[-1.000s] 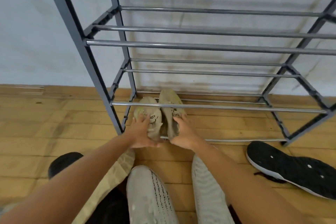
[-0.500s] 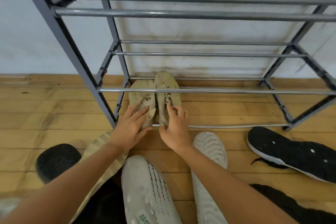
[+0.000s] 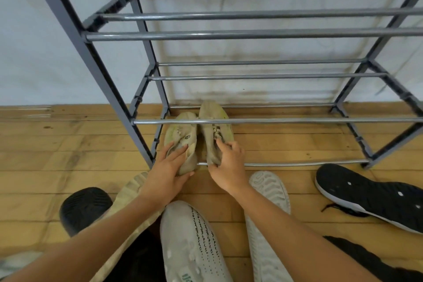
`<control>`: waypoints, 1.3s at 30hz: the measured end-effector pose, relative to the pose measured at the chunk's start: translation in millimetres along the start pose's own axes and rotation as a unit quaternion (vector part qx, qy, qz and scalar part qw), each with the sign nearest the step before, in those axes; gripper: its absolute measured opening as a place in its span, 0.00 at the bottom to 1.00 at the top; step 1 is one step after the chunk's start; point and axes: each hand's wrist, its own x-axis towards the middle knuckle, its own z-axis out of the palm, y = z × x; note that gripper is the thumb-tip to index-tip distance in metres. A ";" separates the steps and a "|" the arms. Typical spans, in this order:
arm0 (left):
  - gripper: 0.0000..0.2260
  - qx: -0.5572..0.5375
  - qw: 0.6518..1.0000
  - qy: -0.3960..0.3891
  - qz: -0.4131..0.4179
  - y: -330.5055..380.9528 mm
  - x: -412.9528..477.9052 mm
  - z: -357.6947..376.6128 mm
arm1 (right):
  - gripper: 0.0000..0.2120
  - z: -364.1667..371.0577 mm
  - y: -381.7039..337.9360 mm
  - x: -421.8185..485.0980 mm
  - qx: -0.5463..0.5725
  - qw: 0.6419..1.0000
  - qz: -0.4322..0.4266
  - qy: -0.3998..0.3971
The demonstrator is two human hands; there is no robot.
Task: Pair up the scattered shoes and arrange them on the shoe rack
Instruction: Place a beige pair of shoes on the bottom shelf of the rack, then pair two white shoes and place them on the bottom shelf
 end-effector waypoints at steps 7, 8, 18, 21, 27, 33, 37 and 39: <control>0.23 0.112 0.986 0.074 0.096 3.3 -13.7 4.7 | 0.33 2.6 13.3 -26.3 0.082 0.992 -0.047 0.085; 0.23 0.133 0.987 0.049 0.075 1.3 -3.2 3.8 | 0.32 1.5 6.9 -16.4 0.065 0.992 -0.055 0.089; 0.31 0.164 0.957 -0.223 -0.082 -7.1 32.1 -5.7 | 0.28 18.5 -5.7 14.1 -0.098 0.994 -0.056 -0.007; 0.32 0.205 0.947 -0.234 -0.083 -1.3 29.1 -10.0 | 0.33 16.1 -6.0 10.7 -0.067 0.997 -0.033 -0.022; 0.37 0.038 0.989 -0.138 -0.047 25.4 -14.5 -20.7 | 0.35 -14.8 8.2 -52.5 0.017 0.996 -0.085 0.010; 0.35 -0.041 0.979 -0.199 0.011 57.2 -121.5 -5.6 | 0.36 13.1 15.1 -187.5 -0.005 0.989 -0.014 -0.148; 0.33 -0.054 0.978 -0.201 -0.010 75.4 -165.3 -5.8 | 0.31 30.8 15.9 -224.5 -0.038 0.990 0.014 -0.134; 0.32 -0.061 0.980 -0.186 -0.033 84.5 -180.6 -11.8 | 0.31 21.4 9.2 -221.3 0.000 0.989 0.061 -0.134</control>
